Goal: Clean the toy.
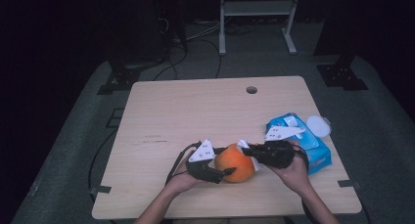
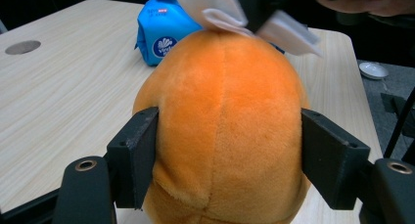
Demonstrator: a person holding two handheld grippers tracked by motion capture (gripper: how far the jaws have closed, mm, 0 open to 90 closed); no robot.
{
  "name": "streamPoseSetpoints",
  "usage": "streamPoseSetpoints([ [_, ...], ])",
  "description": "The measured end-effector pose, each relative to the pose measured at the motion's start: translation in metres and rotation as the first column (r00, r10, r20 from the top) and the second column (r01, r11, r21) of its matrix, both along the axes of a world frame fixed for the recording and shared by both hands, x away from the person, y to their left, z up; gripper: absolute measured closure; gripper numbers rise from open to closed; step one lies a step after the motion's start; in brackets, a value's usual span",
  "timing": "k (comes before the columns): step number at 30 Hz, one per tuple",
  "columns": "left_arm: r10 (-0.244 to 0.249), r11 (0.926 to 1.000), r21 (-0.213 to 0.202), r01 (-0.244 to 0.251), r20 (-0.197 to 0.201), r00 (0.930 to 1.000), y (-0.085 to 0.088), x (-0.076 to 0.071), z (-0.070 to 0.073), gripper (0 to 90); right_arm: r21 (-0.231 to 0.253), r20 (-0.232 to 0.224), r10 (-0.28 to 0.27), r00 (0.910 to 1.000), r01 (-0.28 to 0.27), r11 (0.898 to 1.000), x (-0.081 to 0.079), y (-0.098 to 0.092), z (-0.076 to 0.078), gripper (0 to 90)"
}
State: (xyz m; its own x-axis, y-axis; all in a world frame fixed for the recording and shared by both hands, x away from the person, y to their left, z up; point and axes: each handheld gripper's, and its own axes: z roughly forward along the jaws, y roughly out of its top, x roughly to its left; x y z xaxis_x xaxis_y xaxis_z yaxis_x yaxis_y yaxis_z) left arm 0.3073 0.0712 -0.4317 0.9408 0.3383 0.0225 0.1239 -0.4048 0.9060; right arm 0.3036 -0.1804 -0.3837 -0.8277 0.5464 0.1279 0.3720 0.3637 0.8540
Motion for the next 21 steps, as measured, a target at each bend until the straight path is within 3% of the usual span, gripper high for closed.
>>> streamPoseSetpoints([
  [3, -0.012, 0.9995, -0.029, 0.011, -0.024, 0.9996, 0.003, 0.003, -0.003, 20.9, -0.053, 0.033, 0.024, 0.9992, -0.023, 0.998, -0.006, 0.009, 0.001, 81.9],
  [5, -0.009, 0.9981, -0.062, 0.007, -0.040, 0.9992, 0.008, 0.006, -0.005, 15.6, -0.054, 0.020, 0.021, 0.9996, -0.020, 0.998, -0.003, 0.006, -0.003, 82.0],
  [7, -0.001, 0.9986, -0.054, -0.002, -0.055, 0.9985, 0.011, 0.010, -0.007, 9.6, -0.041, 0.005, 0.001, 1.0000, -0.001, 0.999, 0.001, -0.002, -0.005, 82.0],
  [11, -0.011, 0.9994, -0.033, 0.008, -0.097, 0.9953, 0.011, 0.015, -0.018, 7.9, -0.016, -0.008, -0.029, 0.9995, 0.029, 0.999, 0.004, -0.015, -0.005, 82.0],
  [13, -0.027, 0.9991, -0.036, 0.024, -0.073, 0.9970, 0.007, 0.013, -0.019, 16.0, -0.005, -0.017, -0.025, 0.9995, 0.025, 1.000, 0.005, -0.015, -0.006, 81.9],
  [16, -0.010, 0.9989, -0.047, 0.007, -0.047, 0.9989, 0.004, 0.008, -0.009, 29.6, -0.005, -0.009, -0.037, 0.9993, 0.037, 0.999, 0.003, -0.011, -0.003, 82.1],
  [18, -0.012, 0.9964, -0.084, 0.009, -0.037, 0.9993, 0.005, 0.005, 0.001, 32.6, 0.023, 0.003, -0.037, 0.9993, 0.037, 0.999, 0.001, -0.013, 0.003, 82.1],
  [21, -0.020, 0.9920, -0.126, 0.013, -0.056, 0.9982, 0.012, 0.002, 0.018, 32.9, 0.040, 0.018, -0.037, 0.9991, 0.036, 0.999, -0.001, -0.015, 0.009, 82.0],
])
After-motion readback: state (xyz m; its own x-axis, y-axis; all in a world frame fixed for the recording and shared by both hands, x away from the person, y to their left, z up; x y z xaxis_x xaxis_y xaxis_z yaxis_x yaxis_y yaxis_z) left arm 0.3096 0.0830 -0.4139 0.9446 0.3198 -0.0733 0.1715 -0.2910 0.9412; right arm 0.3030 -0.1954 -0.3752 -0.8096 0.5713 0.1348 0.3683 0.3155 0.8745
